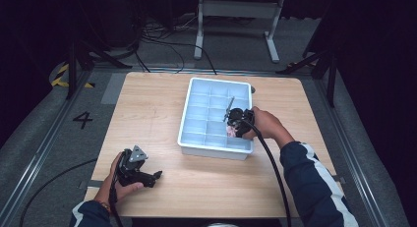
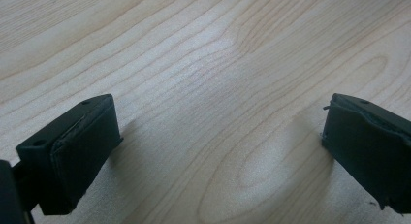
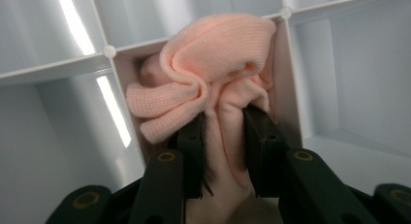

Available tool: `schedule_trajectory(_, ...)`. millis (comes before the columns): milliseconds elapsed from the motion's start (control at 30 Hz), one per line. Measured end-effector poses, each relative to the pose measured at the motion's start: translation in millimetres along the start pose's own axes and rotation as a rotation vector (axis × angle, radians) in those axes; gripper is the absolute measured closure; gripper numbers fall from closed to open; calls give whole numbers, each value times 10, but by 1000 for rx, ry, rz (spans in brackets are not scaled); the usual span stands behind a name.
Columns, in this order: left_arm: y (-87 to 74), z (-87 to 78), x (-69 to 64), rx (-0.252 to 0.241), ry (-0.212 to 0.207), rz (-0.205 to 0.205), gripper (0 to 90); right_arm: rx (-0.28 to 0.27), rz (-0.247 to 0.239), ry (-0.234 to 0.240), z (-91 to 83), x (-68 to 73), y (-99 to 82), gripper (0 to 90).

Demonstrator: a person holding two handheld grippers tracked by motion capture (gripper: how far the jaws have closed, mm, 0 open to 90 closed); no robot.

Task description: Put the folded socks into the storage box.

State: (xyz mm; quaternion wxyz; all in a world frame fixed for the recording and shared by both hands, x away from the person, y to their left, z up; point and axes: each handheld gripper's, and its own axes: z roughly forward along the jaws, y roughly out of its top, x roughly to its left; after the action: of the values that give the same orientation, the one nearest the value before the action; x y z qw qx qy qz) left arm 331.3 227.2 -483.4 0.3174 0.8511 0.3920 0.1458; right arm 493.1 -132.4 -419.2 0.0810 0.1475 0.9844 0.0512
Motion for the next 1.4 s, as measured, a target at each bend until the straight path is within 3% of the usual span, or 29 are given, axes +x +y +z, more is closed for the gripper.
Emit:
schedule_trajectory(233, 0, -1, 0, -1, 3, 1, 3, -26, 10, -6, -11, 0, -35, 688)
schedule_trajectory(500, 0, -1, 0, -1, 3, 0, 4, -66, 36, -13, -113, -5, -101, 589)
schedule_trajectory(833, 0, -1, 0, -1, 3, 0, 4, -112, 48, -8, -174, -7, -162, 556)
schedule_trajectory(1400, -1, 0, -2, 0, 1, -2, 3, -205, 70, -50, -339, 31, -272, 515)
